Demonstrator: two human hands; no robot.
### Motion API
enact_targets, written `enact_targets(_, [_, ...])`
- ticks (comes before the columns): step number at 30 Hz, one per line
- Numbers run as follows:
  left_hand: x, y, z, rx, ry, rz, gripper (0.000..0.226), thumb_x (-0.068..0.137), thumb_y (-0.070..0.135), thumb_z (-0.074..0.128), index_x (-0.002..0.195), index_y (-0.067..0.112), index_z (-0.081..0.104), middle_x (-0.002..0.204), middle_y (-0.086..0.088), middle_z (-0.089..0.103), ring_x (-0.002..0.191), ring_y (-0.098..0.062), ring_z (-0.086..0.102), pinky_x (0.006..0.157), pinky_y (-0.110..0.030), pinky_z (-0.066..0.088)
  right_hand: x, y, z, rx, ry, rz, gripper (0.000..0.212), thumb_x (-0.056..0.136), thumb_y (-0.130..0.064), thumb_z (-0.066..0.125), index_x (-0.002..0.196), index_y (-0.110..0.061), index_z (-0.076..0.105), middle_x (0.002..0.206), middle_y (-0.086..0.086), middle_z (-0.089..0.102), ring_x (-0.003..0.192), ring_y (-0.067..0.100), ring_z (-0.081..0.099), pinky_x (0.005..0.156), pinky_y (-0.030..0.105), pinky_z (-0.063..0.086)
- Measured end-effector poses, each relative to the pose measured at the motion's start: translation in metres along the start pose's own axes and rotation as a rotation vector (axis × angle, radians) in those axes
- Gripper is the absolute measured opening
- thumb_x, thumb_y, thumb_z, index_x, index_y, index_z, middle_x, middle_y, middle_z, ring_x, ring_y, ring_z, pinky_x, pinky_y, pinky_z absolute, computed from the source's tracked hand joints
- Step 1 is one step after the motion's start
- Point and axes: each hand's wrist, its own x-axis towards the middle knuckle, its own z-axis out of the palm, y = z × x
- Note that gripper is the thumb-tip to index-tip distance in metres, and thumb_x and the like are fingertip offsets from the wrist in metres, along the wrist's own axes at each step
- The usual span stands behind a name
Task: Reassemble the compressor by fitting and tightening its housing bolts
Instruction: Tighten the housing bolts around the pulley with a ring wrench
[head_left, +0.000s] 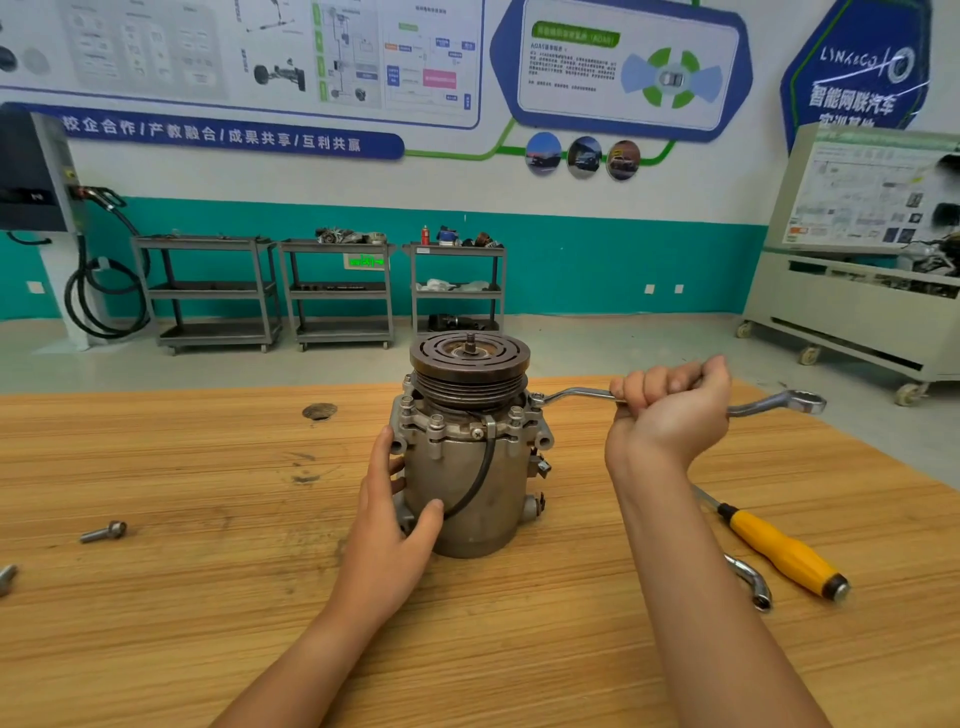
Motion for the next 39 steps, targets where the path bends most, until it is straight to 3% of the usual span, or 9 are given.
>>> enact_targets(11, [0.0,0.003,-0.002,0.005,-0.044,0.013,0.089,0.086,0.024,0.065,0.125,0.066,-0.003,0.148,0.003,0.032,0.13,-0.012,0.04,0.103,-0.04,0.041,-0.089,0.072,-0.01,-0.693,-0.441,-0.891,0.039,0.091,-0.013,0.044,0.053,-0.008,0.041,0.05,-0.004,0.036,0.048,0.014,0.034,0.047,0.03,0.031])
enact_targets(14, [0.005,0.004,-0.002,0.009,-0.064,0.043,0.074,0.082,0.041,0.058,0.145,0.027,0.022,0.141,-0.009,0.04,0.127,-0.022,0.042,0.102,-0.039,0.041,-0.094,0.09,-0.001,-0.865,-0.475,-1.028,0.042,0.09,-0.014,0.051,0.05,-0.007,0.041,0.048,0.004,0.038,0.051,0.019,0.035,0.054,0.034,0.033])
enact_targets(17, [0.006,-0.006,-0.002,0.108,-0.094,-0.005,0.063,0.083,0.039,0.049,0.117,-0.015,0.048,0.113,-0.023,0.052,0.112,-0.035,0.046,0.084,-0.016,0.039,-0.1,0.109,0.012,-1.029,-0.43,-1.056,0.043,0.088,-0.02,0.057,0.049,-0.008,0.047,0.05,0.004,0.043,0.053,0.022,0.04,0.061,0.033,0.034])
enact_targets(20, [0.006,-0.013,-0.002,0.154,-0.154,-0.141,0.042,0.094,0.014,0.051,0.104,-0.027,0.046,0.109,-0.041,0.046,0.109,-0.05,0.042,0.082,-0.035,0.036,-0.1,0.113,0.021,-1.076,-0.375,-1.081,0.043,0.087,-0.023,0.058,0.047,-0.007,0.051,0.049,0.003,0.047,0.054,0.023,0.044,0.067,0.032,0.035])
enact_targets(22, [0.003,-0.01,-0.002,0.126,-0.127,-0.074,0.057,0.09,0.029,0.055,0.122,-0.017,0.042,0.118,-0.031,0.048,0.112,-0.039,0.045,0.086,-0.039,0.039,-0.097,0.102,0.027,-1.013,-0.369,-1.088,0.048,0.09,-0.025,0.054,0.045,-0.007,0.048,0.045,0.002,0.045,0.049,0.023,0.044,0.063,0.034,0.036])
enact_targets(24, [0.001,0.001,-0.002,0.012,-0.048,-0.033,0.073,0.086,0.033,0.061,0.146,0.024,0.021,0.137,-0.004,0.041,0.121,-0.017,0.044,0.094,-0.034,0.043,-0.094,0.08,0.036,-0.778,-0.423,-0.994,0.054,0.096,-0.029,0.044,0.045,-0.011,0.044,0.042,-0.003,0.039,0.042,0.019,0.04,0.052,0.036,0.036])
enact_targets(27, [0.0,0.004,0.0,-0.011,-0.021,-0.02,0.087,0.088,0.023,0.061,0.123,0.072,-0.002,0.146,0.006,0.031,0.129,-0.009,0.037,0.104,-0.038,0.04,-0.086,0.04,0.049,-0.353,-0.359,-0.598,0.047,0.095,-0.032,0.041,0.048,-0.027,0.042,0.039,-0.014,0.035,0.038,0.0,0.033,0.042,0.017,0.031])
enact_targets(34, [0.0,0.004,0.0,0.011,-0.01,-0.007,0.091,0.089,0.023,0.06,0.112,0.079,-0.007,0.147,0.007,0.03,0.126,-0.003,0.035,0.104,-0.032,0.037,-0.022,-0.024,0.023,0.277,-0.118,-0.132,0.06,0.101,-0.03,0.032,0.042,-0.019,0.033,0.038,-0.008,0.02,0.036,0.01,0.016,0.042,0.019,0.022])
enact_targets(39, [0.0,0.006,-0.001,-0.004,-0.009,-0.012,0.089,0.089,0.023,0.06,0.113,0.078,-0.006,0.148,0.007,0.029,0.129,-0.005,0.034,0.105,-0.035,0.037,0.02,-0.028,0.008,0.253,-0.076,0.08,0.062,0.099,-0.033,0.033,0.039,-0.02,0.032,0.04,-0.006,0.018,0.037,0.011,0.012,0.039,0.018,0.014])
